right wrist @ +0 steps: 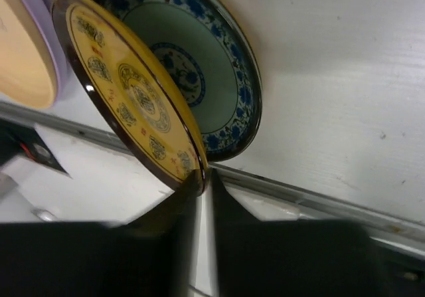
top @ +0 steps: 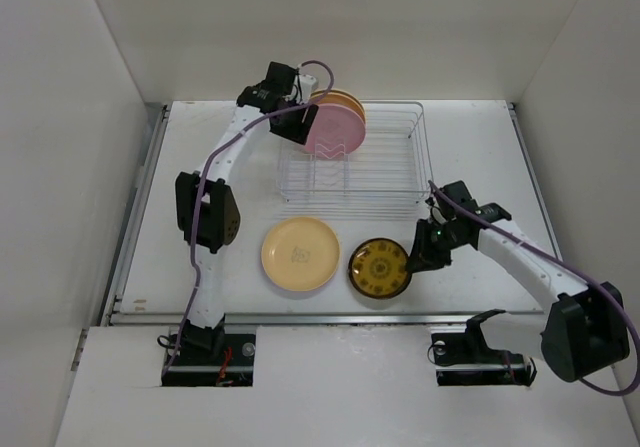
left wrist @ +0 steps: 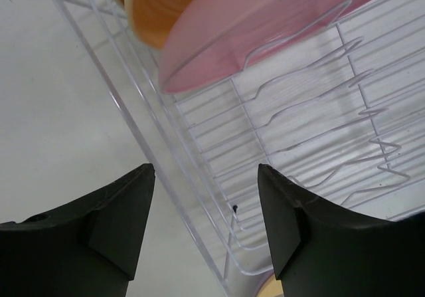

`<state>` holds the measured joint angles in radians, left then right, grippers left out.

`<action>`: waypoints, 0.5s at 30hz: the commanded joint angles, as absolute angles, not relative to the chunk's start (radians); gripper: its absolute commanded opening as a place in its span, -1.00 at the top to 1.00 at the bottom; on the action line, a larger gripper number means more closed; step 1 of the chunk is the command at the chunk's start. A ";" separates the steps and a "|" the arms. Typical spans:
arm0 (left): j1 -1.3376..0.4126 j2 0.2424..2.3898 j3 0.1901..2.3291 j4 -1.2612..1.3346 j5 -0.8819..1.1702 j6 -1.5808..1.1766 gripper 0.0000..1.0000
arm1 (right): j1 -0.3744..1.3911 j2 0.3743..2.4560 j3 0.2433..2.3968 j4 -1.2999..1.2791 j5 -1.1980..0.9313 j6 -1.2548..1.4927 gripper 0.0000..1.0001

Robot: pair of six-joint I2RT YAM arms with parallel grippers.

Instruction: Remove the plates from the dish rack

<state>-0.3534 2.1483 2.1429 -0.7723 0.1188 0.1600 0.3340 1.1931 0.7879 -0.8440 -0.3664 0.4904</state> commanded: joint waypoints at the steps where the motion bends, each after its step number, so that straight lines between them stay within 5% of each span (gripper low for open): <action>1: -0.371 2.129 2.184 -0.704 0.080 0.233 -0.21 | 0.325 1.215 0.785 -0.833 -0.348 0.537 0.05; 5: -0.390 2.151 2.194 -0.684 0.043 0.253 -0.21 | 0.325 1.226 0.868 -0.862 -0.309 0.537 -0.51; 15: -0.399 2.204 2.203 -0.591 0.002 0.293 -0.24 | 0.325 1.287 1.195 -0.946 -0.086 0.482 -0.56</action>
